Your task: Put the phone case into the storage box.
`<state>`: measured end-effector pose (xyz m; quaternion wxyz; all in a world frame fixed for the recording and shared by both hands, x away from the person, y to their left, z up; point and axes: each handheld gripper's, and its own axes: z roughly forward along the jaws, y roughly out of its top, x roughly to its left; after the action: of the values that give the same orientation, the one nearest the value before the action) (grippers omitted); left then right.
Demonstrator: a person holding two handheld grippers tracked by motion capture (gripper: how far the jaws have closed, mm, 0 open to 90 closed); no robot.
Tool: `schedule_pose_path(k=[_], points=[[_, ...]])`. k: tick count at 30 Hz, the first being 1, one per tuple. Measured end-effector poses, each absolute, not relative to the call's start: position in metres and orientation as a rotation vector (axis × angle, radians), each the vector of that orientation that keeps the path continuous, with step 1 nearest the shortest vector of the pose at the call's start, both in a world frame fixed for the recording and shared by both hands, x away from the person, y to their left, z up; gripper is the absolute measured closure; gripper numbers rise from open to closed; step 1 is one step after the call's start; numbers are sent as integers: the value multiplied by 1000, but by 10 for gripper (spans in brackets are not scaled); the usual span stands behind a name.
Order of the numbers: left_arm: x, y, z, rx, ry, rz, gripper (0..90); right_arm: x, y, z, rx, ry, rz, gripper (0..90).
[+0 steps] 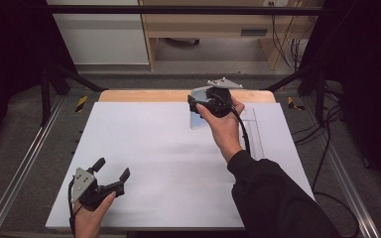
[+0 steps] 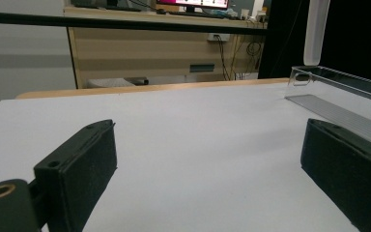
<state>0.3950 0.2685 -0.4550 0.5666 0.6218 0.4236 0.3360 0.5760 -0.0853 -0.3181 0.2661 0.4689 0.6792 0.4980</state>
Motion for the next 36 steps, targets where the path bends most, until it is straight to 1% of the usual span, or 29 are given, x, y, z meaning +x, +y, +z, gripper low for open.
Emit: schedule_pose_path(k=[10,16,23,36], points=[[397,273,-455,1462,980,793,51,577,-94,-311,1260,1806,1339,176],[400,274,-457,1474,944,784,25,580,-98,-310,1262,1799,1340,176],[401,276,-457,1460,942,780,21,584,-106,-311,1275,1780,1321,176],[400,278,-457,1453,940,785,21,587,-123,-300,1275,1719,1335,177]])
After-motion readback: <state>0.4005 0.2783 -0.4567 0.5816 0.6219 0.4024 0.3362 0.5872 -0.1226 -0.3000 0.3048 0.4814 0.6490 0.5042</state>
